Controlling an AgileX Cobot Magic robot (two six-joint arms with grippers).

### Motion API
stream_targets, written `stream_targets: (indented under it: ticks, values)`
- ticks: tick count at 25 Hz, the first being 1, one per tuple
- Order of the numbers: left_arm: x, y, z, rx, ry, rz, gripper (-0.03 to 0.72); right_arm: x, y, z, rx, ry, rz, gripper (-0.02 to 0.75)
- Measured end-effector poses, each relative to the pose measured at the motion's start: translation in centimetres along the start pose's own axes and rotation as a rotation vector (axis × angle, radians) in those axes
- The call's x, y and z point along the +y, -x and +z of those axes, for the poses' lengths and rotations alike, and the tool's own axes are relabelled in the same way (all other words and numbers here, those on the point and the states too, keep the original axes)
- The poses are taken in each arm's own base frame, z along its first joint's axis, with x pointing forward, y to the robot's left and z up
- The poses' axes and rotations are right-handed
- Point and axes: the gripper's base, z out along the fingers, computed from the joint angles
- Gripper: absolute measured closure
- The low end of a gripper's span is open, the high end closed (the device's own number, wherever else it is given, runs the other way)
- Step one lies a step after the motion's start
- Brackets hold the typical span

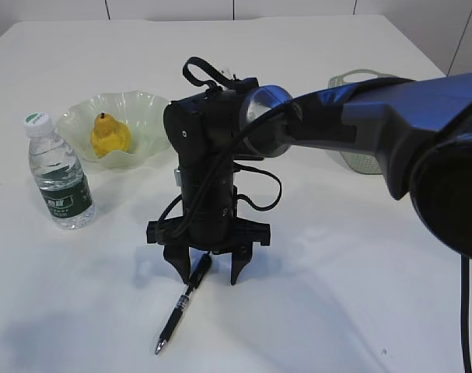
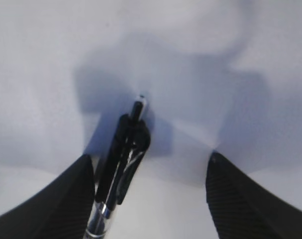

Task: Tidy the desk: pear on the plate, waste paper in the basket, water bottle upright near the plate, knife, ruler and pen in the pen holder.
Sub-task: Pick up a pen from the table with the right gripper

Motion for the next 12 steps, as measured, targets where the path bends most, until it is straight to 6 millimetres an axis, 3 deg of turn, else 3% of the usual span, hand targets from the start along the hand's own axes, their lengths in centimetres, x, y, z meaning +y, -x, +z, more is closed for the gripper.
stream_targets:
  ticks: [12]
  values:
    - [0.05,0.0,0.0,0.0,0.005,0.002,0.414,0.04,-0.19,0.03,0.021,0.004,0.024,0.188]
